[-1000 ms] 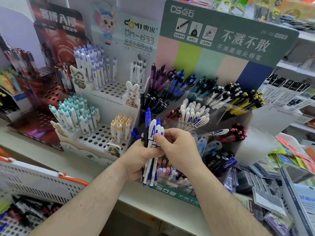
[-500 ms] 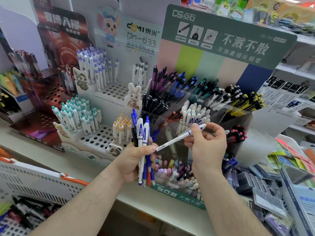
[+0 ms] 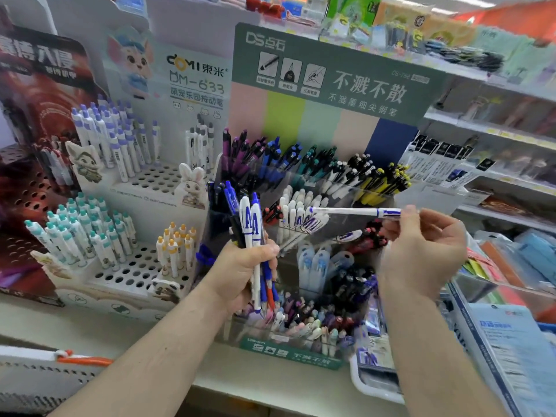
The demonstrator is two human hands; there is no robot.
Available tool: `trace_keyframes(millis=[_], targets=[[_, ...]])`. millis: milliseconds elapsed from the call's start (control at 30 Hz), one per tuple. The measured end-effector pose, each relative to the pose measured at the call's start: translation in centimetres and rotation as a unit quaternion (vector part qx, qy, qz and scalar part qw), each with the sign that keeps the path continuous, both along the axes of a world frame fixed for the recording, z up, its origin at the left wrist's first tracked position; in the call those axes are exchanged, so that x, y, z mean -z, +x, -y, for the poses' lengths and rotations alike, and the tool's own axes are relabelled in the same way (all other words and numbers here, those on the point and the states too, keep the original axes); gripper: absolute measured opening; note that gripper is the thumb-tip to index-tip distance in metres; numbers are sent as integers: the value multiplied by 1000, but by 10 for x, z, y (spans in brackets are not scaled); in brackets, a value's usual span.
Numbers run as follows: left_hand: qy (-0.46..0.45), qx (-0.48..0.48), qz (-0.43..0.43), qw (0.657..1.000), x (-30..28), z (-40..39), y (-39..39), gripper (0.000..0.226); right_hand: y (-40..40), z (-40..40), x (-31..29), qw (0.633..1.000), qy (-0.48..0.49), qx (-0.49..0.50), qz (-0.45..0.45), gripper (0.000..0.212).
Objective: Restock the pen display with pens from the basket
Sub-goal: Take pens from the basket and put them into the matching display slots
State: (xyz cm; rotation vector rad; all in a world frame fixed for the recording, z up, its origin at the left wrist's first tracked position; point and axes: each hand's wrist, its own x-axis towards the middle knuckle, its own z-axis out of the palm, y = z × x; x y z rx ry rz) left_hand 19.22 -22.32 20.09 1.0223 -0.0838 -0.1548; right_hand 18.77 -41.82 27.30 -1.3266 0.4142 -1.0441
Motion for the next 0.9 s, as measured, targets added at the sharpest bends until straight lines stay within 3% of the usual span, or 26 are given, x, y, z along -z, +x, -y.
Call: trace_keyframes(millis=[167,300,367,467,600,667,733,800,900], targets=[[7,36,10,999,-4,13,9,16,15,26,-2,978,-181,100,-5,16],[18,44,23,999,-10,20,12,15,33,22,15,943,-316,26,-105,12],[26,47,28,998,-12,22,13,19,41,19,23,912,-374,-12,-167,12],[19,47,26,998,-14,27,13,8,46,12,25,858,-434,-45,-270,10],[14,63,32,997,-16,30,12,22,45,13,22,812,-490,-40,-313,12],[18,81,33,996,-17,29,11,24,42,13,19,814,-495,-28,-304,12],[14,103,23,994,-17,30,11,27,34,9,14,853,-456,-60,-248,10],[6,132,19,991,-16,30,11,35,23,-2,5,889,-364,-177,-214,9],[-10,178,25,984,-16,33,9,40,10,-21,0,869,-230,-367,-239,13]])
